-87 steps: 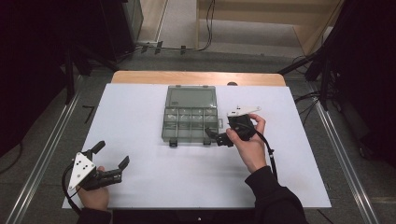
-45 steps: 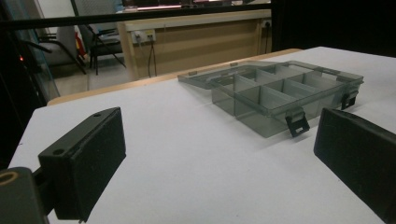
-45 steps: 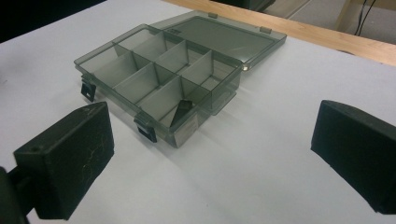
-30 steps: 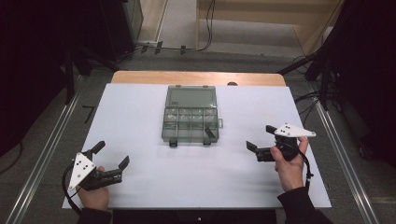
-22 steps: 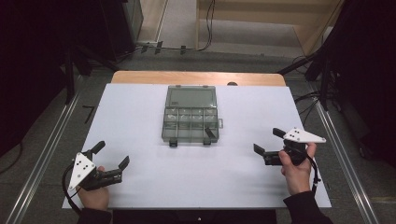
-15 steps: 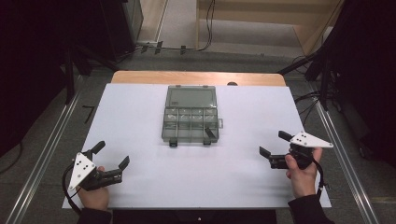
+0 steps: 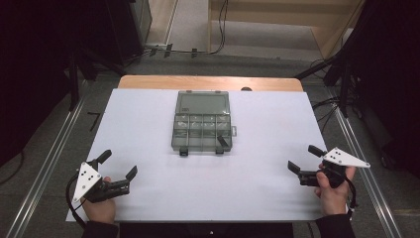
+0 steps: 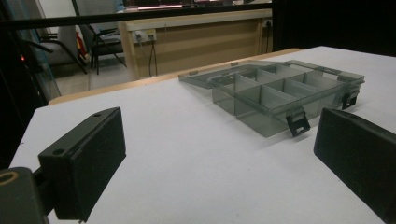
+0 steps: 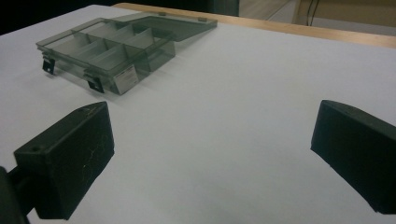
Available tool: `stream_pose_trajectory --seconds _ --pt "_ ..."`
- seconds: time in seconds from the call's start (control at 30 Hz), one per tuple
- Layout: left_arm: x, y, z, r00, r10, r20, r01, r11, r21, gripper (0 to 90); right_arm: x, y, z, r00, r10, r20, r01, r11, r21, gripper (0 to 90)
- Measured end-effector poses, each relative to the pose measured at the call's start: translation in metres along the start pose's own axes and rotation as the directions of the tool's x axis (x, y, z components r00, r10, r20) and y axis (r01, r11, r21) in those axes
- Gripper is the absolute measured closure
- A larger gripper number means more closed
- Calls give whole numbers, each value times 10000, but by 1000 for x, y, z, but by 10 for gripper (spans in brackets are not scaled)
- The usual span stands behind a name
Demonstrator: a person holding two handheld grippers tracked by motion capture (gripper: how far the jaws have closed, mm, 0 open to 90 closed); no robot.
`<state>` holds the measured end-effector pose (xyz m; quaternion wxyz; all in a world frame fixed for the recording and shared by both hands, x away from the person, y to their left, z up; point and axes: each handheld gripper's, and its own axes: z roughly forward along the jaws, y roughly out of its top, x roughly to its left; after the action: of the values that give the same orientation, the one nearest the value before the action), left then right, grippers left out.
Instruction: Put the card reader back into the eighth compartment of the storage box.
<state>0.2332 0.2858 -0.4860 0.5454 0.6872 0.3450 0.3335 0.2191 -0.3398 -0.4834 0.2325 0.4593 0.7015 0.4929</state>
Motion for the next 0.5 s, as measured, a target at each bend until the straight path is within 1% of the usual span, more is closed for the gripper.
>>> stream_pose_trajectory --seconds 0.1,0.23,0.3,0.5 --pt "0 0 0 10000 3 -14 -3 10000 -5 23 -6 -6 -6 9997 237 55 -237 9996 -138 0" --pt "0 0 0 10000 7 -17 -7 10000 -1 23 -12 -13 -13 9993 362 87 -359 9989 -294 0" --pt "0 0 0 10000 4 -43 -4 10000 -4 23 -16 -16 -17 9994 314 140 -309 9989 -346 0" --pt "0 0 0 10000 -22 -19 22 10000 -5 23 -26 -28 -27 9985 544 108 -533 9953 -810 0"
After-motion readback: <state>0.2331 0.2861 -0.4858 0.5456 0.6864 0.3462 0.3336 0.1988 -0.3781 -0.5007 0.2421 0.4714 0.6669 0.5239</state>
